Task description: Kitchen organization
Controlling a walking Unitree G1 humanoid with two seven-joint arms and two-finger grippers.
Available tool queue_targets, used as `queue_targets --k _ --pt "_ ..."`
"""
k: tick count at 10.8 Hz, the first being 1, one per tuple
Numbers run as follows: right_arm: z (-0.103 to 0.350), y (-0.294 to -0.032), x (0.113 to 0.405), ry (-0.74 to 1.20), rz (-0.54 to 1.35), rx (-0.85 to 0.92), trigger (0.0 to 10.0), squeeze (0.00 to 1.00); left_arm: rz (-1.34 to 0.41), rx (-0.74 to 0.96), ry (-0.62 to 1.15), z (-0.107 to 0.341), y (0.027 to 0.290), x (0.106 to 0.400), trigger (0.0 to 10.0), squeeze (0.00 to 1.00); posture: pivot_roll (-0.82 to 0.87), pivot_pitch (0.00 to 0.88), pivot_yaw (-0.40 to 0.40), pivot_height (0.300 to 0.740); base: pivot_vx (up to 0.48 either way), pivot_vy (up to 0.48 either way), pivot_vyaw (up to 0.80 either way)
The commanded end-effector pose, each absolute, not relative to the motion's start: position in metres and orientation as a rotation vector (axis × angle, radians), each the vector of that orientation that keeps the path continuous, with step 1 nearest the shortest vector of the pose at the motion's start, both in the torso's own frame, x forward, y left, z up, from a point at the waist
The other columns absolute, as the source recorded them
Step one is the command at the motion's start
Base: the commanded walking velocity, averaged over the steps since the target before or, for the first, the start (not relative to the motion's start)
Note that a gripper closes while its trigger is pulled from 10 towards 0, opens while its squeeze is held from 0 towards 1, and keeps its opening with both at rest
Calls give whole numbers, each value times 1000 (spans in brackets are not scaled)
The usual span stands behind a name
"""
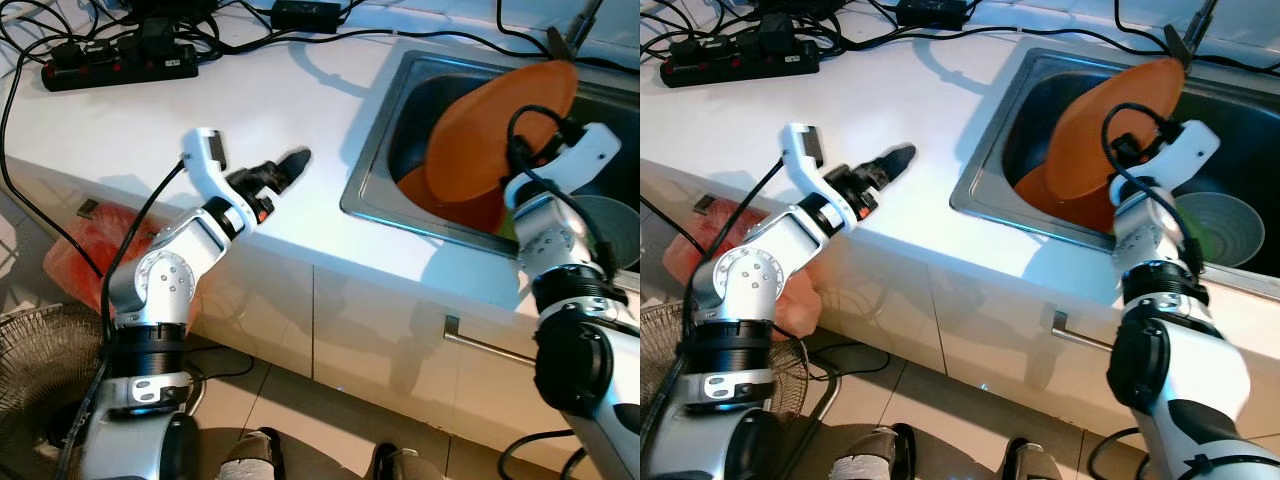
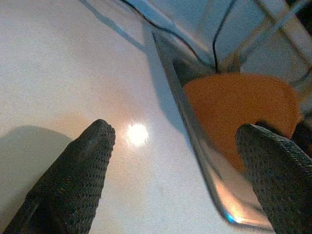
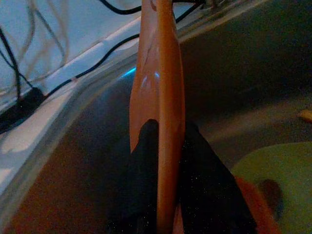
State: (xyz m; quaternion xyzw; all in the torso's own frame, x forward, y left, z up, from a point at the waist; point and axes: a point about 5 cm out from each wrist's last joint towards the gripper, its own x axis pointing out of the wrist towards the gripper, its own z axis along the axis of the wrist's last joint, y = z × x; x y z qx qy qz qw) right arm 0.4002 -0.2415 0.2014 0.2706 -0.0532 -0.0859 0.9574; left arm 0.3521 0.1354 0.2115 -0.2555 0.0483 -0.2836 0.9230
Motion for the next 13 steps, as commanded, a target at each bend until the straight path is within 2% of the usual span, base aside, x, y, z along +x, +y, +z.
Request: queue_targets --k 1,3,5,8,12,13 --pt "204 -251 397 -130 -209 501 0 0 -582 -467 203 193 137 351 10000 0 92 164 51 740 0 0 0" --pt "193 -258 394 -60 -262 391 0 0 -635 -338 214 195 134 353 10000 0 81 168 60 740 0 0 0" --pt "176 -271 387 42 -348 366 0 0 -683 -238 193 201 126 355 10000 0 76 171 66 740 0 0 0" --pt "159 -274 382 139 -396 359 0 0 -751 -78 133 214 114 359 10000 0 78 171 68 740 0 0 0" --pt "138 -276 374 259 -447 422 0 0 -827 -66 57 233 89 362 10000 0 71 169 76 740 0 0 0" --pt "132 -271 373 295 -428 441 2196 0 -840 -75 56 234 86 362 10000 0 72 167 78 740 0 0 0"
